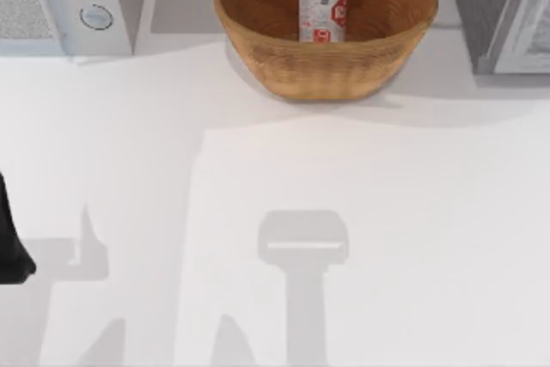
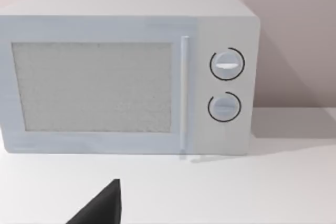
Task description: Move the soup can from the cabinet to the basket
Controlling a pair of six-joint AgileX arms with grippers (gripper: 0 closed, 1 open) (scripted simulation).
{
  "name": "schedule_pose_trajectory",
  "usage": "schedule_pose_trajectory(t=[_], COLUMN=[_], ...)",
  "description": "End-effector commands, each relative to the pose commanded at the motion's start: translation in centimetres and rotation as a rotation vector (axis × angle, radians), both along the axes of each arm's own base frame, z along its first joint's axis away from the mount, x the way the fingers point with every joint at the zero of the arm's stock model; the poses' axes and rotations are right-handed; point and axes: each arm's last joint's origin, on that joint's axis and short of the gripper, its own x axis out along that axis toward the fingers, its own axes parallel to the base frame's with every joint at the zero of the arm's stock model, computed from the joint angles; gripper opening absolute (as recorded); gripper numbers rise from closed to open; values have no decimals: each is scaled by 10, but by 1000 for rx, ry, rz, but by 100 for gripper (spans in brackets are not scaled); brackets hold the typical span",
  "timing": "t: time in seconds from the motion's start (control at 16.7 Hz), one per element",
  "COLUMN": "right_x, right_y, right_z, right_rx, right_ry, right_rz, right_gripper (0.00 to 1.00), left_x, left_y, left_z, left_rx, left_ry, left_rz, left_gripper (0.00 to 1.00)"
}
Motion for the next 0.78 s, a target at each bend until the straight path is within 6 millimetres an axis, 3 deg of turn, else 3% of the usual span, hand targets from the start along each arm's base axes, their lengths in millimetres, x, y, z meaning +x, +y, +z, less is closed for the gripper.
schedule_pose_trajectory(t=[0.24,0.48,0.78], right_x=[15,25,22], right_y=[-34,-58,-49], right_z=[47,121,225], right_rx=[-10,-16,17], right_ry=[-3,-7,10], right_rz=[-3,-3,-2], right_gripper=[100,100,100], left_x=[0,0,0], left_y=[0,0,0], left_z=[0,0,0], left_rx=[0,0,0], left_ry=[0,0,0], left_rz=[0,0,0], left_gripper=[100,100,100])
